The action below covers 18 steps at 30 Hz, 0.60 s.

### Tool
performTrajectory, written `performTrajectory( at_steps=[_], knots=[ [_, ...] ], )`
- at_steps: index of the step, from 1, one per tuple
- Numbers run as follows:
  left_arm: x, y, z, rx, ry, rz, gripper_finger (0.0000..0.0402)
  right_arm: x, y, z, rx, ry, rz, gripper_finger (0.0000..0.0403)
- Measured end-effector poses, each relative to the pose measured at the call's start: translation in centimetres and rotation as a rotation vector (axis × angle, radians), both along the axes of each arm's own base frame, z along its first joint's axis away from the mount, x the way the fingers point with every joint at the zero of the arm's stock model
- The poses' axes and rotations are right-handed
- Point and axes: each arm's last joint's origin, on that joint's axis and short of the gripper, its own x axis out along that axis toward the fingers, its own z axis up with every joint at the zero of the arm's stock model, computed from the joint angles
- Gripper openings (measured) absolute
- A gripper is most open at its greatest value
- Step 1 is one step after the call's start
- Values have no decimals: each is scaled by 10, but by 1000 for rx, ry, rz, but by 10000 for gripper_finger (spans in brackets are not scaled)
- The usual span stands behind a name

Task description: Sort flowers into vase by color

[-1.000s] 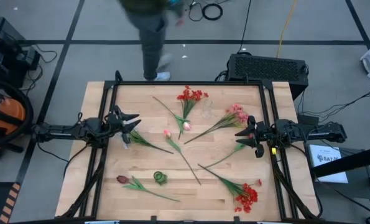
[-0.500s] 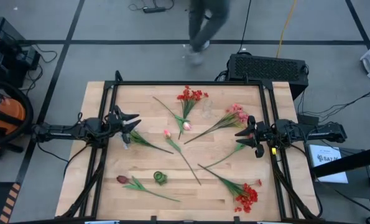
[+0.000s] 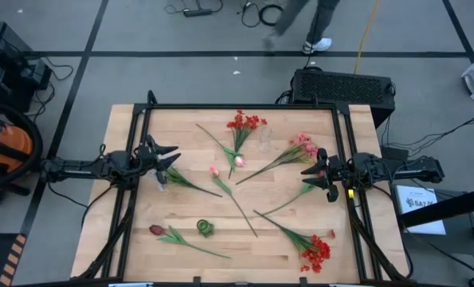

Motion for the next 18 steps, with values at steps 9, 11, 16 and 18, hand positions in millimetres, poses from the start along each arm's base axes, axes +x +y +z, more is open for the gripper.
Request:
performTrajectory(
  at_steps=[9,11,16,18],
  knots=[
    [0,-1,5,-4,-54,-23,132,0,0,0,0,0,0,125],
    [0,-1,6,-28,-76,-25,132,0,0,0,0,0,0,125],
    [0,-1,7,-250,-170,-46,132,0,0,0,0,0,0,125],
    [0,-1,7,-294,-185,-50,132,0,0,0,0,0,0,125]
  ],
)
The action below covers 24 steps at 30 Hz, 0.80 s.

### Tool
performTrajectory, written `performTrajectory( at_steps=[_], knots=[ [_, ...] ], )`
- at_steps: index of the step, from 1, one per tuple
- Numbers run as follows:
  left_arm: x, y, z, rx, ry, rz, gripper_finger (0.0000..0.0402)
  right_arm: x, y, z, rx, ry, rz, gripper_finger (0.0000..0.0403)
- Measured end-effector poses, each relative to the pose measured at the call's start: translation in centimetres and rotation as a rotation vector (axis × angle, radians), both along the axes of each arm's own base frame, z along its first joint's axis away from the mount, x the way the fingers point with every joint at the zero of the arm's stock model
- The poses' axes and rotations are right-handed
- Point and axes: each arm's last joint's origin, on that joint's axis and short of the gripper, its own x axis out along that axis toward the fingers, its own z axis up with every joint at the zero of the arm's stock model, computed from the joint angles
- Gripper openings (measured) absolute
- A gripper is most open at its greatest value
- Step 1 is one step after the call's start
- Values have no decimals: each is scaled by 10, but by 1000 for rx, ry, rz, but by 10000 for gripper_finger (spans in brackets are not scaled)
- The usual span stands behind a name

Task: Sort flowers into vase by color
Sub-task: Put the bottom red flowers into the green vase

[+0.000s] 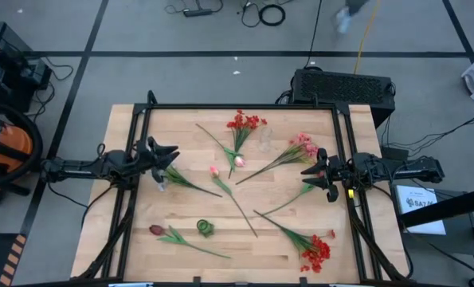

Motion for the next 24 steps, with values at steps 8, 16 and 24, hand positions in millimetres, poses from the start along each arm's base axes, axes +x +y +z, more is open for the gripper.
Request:
performTrajectory(
  at_steps=[8,16,24],
  knots=[
    [0,-1,0,-24,-9,-29,132,0,0,0,0,0,1,125],
    [0,-1,0,-23,-4,-29,132,0,0,0,0,0,0,125],
    [0,-1,0,-21,81,-33,130,0,0,0,0,0,0,125]
  ],
)
